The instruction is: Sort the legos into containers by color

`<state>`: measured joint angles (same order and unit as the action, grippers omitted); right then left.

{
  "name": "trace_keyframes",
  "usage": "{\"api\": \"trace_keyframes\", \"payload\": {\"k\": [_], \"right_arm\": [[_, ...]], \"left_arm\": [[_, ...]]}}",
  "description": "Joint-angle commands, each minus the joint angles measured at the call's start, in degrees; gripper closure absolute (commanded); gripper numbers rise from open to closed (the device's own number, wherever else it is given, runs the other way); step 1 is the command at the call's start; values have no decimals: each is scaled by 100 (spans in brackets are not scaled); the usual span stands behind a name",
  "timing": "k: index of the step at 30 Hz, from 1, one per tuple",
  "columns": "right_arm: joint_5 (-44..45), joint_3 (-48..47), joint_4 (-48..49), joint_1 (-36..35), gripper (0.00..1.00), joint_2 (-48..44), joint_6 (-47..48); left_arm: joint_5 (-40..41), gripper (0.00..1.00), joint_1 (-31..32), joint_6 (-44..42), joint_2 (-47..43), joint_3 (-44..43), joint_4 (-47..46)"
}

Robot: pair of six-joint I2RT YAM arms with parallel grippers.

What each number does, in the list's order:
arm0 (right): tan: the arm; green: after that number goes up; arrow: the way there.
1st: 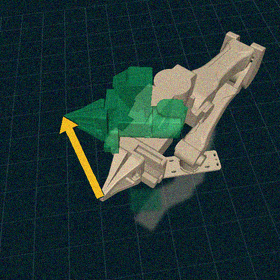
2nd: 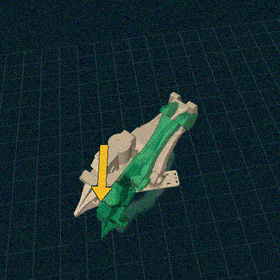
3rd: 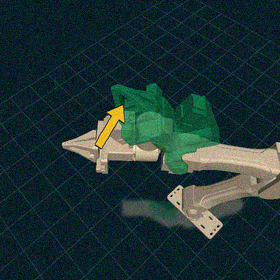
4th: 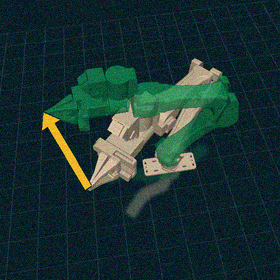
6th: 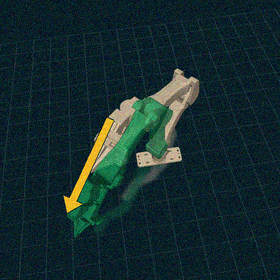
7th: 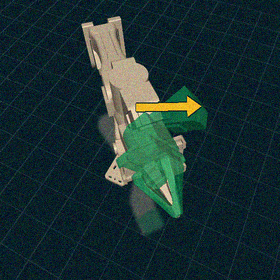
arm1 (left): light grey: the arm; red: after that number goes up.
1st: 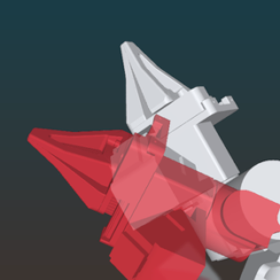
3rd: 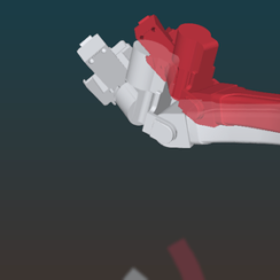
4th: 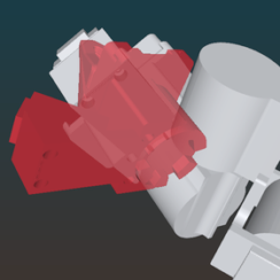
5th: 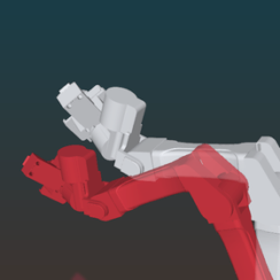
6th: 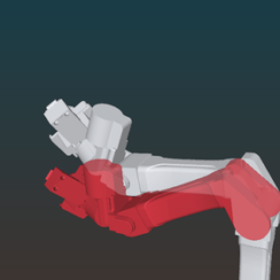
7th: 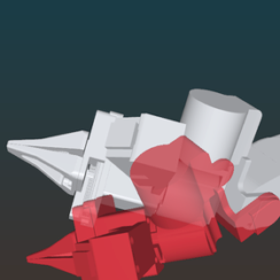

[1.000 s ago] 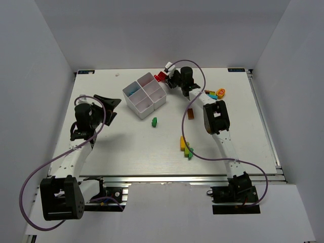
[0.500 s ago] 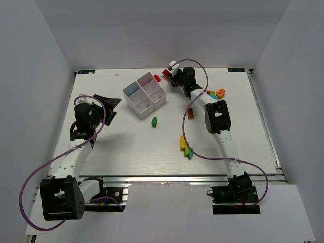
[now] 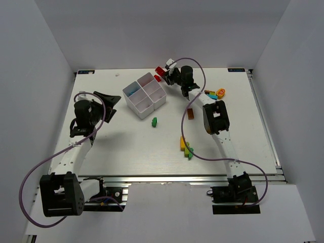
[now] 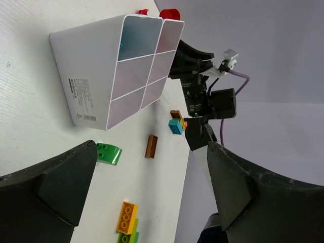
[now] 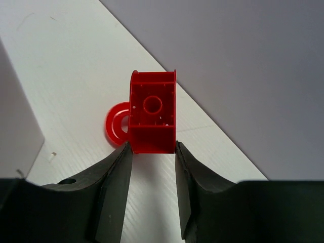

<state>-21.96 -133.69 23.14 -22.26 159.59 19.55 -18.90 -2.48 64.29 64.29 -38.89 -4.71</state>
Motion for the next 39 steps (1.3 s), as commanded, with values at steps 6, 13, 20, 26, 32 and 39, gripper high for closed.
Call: {"api": "trace_keyframes", "payload": {"k": [6,13,20,26,32,39], "right_arm": [[-819,-245,183,-94,100,-121,-83],[-951,-359,-124,-191,100,-16,303],[-521,-421,-485,-261,100,28,655],[-318,-386,-775,-244,100,2,717],[-178,-360,-951,-252,100,-24,796],[33,-131,-1092,-147,100,-191,682]], "left_arm": [[-53,2,-24,-57,-13,-110,-39],[-62,2,-24,-48,22,-109,-39],[-62,2,-24,-57,57,-180,-30],[-88,2,-24,-48,75,-180,-56],[-88,2,-24,-31,48,-154,-91],[-88,2,-33,-22,-4,-110,-118]]}}
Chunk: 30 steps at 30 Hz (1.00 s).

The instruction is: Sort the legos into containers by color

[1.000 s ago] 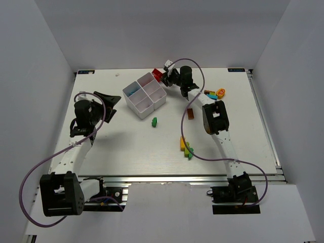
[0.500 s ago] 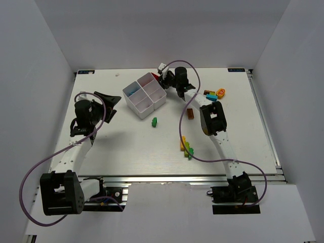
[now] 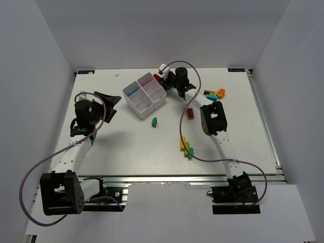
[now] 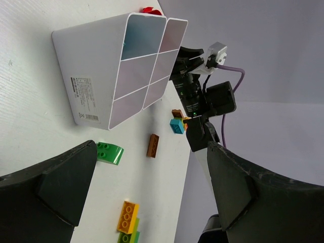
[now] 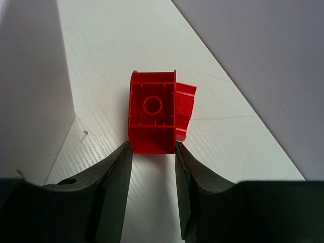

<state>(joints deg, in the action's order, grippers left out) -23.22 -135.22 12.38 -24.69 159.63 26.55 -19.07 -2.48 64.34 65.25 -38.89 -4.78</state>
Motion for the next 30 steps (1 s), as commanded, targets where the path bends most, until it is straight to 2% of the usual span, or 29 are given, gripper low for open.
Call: {"api": "trace_keyframes", "payload": {"k": [1,15,30], "right_arm": [[195,48,-25,104,100,-213,-35],[810,443,124,306,100,-503,-194],[758,505,528,474,100,-644,-686]], "left_arm": [[-71,2,-24,-18,-109,-101,-120],[-79,2,-24,53,-197,-48,-199],[-106,2,-24,53,-162,-39,-261]]}}
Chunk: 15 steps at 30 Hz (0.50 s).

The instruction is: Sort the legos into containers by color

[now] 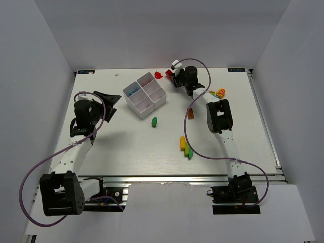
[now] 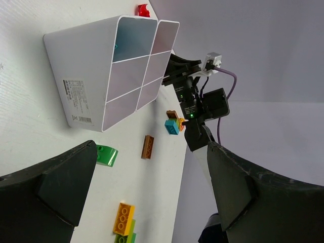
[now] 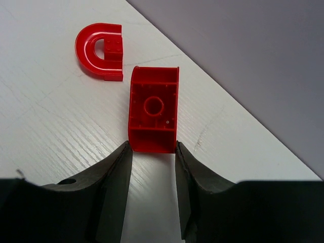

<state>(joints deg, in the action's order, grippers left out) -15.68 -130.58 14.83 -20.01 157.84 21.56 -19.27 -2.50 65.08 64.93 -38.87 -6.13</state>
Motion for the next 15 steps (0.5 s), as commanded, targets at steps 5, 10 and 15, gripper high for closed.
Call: {"api": "trace_keyframes", "payload": {"k": [5,10,15], "right_arm": [[-233,234,240,120,100,-788,-468],[-689,1400,275,261,100,-1597,-680],[-884,2405,91,340,100,-2582,-636]], "left_arm": [[-130,2,-22,-65,-50,-103,-160],[-174,2,-22,-127,38,-200,-257],[-262,2,-31,-145,73,-182,-406]]}}
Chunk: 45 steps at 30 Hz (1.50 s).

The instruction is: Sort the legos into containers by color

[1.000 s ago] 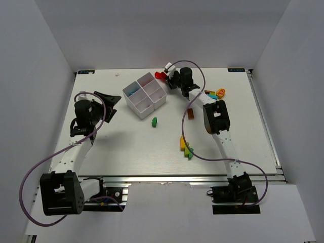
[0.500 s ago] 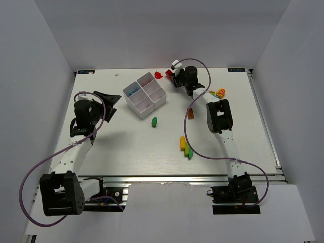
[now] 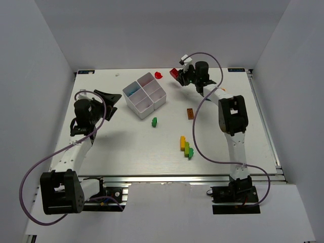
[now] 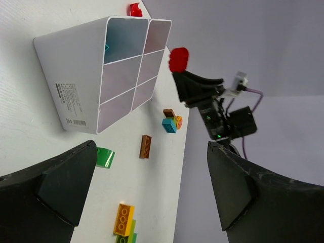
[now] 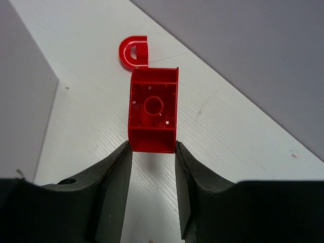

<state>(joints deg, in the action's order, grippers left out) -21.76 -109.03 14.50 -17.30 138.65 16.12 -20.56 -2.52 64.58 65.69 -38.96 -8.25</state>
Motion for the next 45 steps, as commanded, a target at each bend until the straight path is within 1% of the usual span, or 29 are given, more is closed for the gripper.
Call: {"api": "trace_keyframes", "payload": {"k": [1,5,6,9,10,11,13,15,16,18,22,24,25,28,31,33,36,44,45], "right_arm": [[-268,373,71,86,100,-881,-126],[-355,707,-517,183,100,-1305,-241],[-425,725,-858,183,100,-1384,-215],[-706,883,-1387,192,100,-1709,-92],[-890,945,-1789,201,100,-1901,-48],[-979,1024,-1941,201,100,-2016,-21],[-1207,1418,-2196,218,100,-2393,58],[-1391,1752,-2241,253,100,-2684,102],[-1575,2067,-2259,262,100,-2955,154],[-1726,2333,-2294,288,100,-3194,216],[-2147,2930,-2338,280,100,-3756,383],[-2419,3098,-2416,280,100,-3950,575],[-2699,3186,-2426,288,100,-4151,637],[-3113,3502,-2540,280,100,-4477,866],[-3447,3547,-2890,280,100,-4653,1112],[-3537,3634,-2944,254,100,-4759,1183],[-3563,3784,-2979,113,100,-4996,1385],[-3511,3934,-3094,-291,100,-5225,1526],[-3493,3942,-3076,-318,100,-5225,1526]], "left_arm": [[-142,2,-20,-138,5,-191,-194],[-247,2,-11,-384,84,-489,42],[-291,2,-11,-437,128,-551,86],[-422,2,-20,-621,216,-770,227],[-449,2,-3,-674,268,-814,254],[-484,3,6,-701,295,-858,306],[-563,3,94,-788,391,-973,341],[-590,3,164,-832,470,-1043,412],[-642,3,417,-885,506,-1122,421],[-651,4,621,-999,681,-1271,578],[-529,7,1322,-1430,1006,-1920,1097],[-484,8,1517,-1544,1190,-2124,1308],[-484,11,1666,-1588,1235,-2194,1335],[-590,14,1851,-1571,1332,-2353,1274],[-756,13,2018,-1632,1463,-2485,1396],[-993,12,2089,-1580,1552,-2485,1370],[-1143,11,2203,-1334,1631,-2423,1098],[-1302,12,2616,-1097,1991,-2625,869],[-1319,12,2652,-1070,2044,-2634,721]]}}
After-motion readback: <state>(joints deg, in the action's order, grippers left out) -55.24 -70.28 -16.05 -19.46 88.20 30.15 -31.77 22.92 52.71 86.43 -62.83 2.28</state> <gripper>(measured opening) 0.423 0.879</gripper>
